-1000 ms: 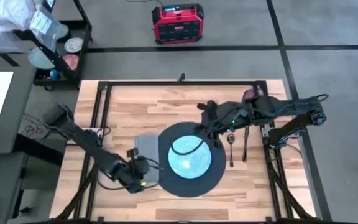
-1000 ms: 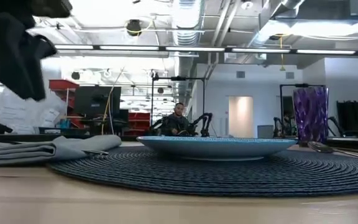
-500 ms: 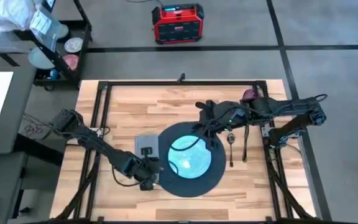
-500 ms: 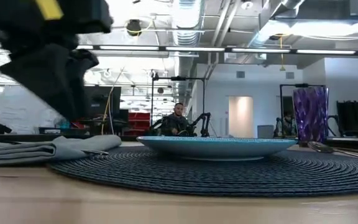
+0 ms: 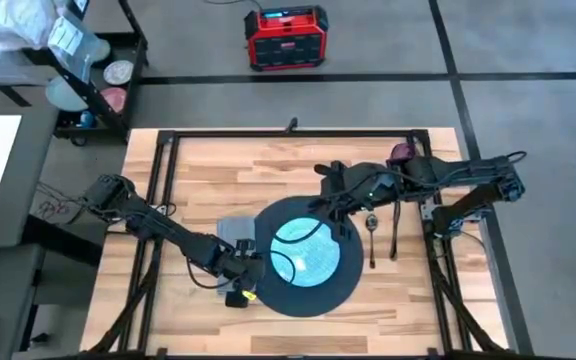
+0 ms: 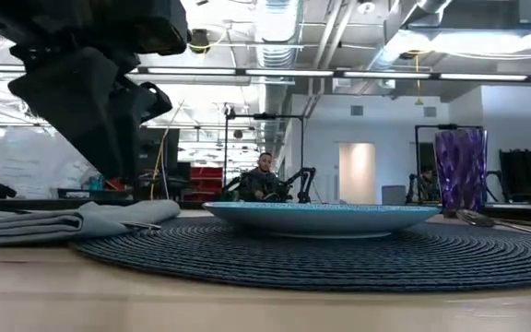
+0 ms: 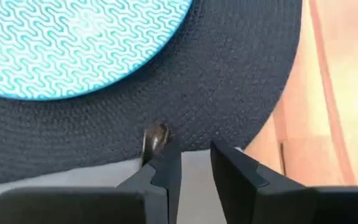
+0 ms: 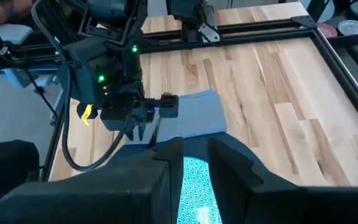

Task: Set table place
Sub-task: Adjust the black fork on the gray table napkin

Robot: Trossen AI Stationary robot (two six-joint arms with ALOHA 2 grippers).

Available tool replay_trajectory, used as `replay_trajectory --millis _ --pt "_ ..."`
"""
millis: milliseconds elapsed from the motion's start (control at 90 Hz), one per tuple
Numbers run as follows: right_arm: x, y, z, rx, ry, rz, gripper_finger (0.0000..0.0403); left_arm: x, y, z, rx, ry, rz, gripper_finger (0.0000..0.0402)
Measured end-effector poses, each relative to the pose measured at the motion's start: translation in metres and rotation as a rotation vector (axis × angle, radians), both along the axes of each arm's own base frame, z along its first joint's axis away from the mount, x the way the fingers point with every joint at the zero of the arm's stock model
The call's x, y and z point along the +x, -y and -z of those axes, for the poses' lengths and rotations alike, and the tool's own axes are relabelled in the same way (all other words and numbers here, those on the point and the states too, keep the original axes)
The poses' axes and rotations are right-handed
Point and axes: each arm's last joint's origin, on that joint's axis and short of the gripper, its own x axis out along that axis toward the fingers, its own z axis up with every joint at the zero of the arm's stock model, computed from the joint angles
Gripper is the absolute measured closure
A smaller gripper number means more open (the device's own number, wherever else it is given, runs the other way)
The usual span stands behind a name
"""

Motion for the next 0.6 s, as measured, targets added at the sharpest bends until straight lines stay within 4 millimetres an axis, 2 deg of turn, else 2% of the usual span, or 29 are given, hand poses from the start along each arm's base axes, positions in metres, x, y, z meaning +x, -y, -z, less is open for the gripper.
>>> replay_trajectory --millis 156,311,467,600 --pt "0.0 0.0 0.0 -0.003 0.003 -0.002 0.0341 0.006 -0.009 -0.001 0.011 0.027 -0.039 0.0327" --pt "0.0 0.0 0.0 -0.007 0.003 -0.005 0.0341 0.01 -0.019 -0.001 -0.006 0.023 -0.098 0.0292" --pt "0.0 0.0 0.0 -0.009 0.003 -0.005 0.0341 0.01 -0.019 -0.001 -0.022 0.024 -0.102 0.0248" --pt "0.0 0.001 0.0 -0.014 0.003 -0.006 0.0341 0.009 -0.017 -0.001 -0.072 -0.006 -0.116 0.023"
